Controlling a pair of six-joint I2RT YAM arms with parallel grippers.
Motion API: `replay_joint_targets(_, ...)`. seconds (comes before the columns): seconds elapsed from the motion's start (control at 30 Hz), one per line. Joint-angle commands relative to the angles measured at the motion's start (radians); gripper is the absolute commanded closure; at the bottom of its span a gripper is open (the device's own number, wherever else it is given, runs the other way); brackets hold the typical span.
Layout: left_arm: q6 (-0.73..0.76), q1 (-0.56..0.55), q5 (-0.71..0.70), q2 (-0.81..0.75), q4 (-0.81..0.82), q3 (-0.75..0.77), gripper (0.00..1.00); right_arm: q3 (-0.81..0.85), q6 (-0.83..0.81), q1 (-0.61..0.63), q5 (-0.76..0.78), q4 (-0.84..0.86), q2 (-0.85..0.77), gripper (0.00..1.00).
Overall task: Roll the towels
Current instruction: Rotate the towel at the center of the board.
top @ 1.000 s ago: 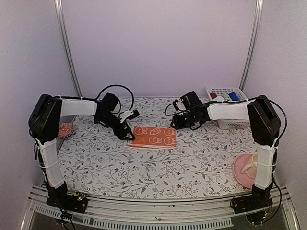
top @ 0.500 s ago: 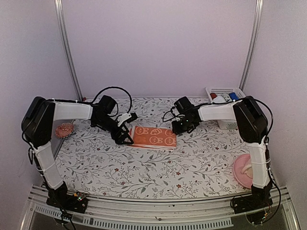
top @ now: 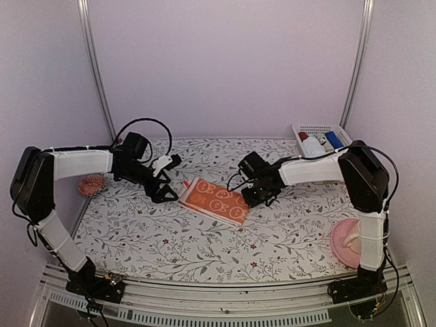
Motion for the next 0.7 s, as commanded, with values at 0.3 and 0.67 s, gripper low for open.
replay_joint_targets(0.3,0.028,0.123,0.071,-0.07,0.016,-0.084,0.03,-0.082,0.161,0.265,0.077,-0.287,-0.293,0.42)
replay_joint_targets(0.67,0.068,0.12,0.133,-0.055,0.02,-0.114,0.05,0.363,-0.061,0.172,0.261,-0.184,0.051,0.35)
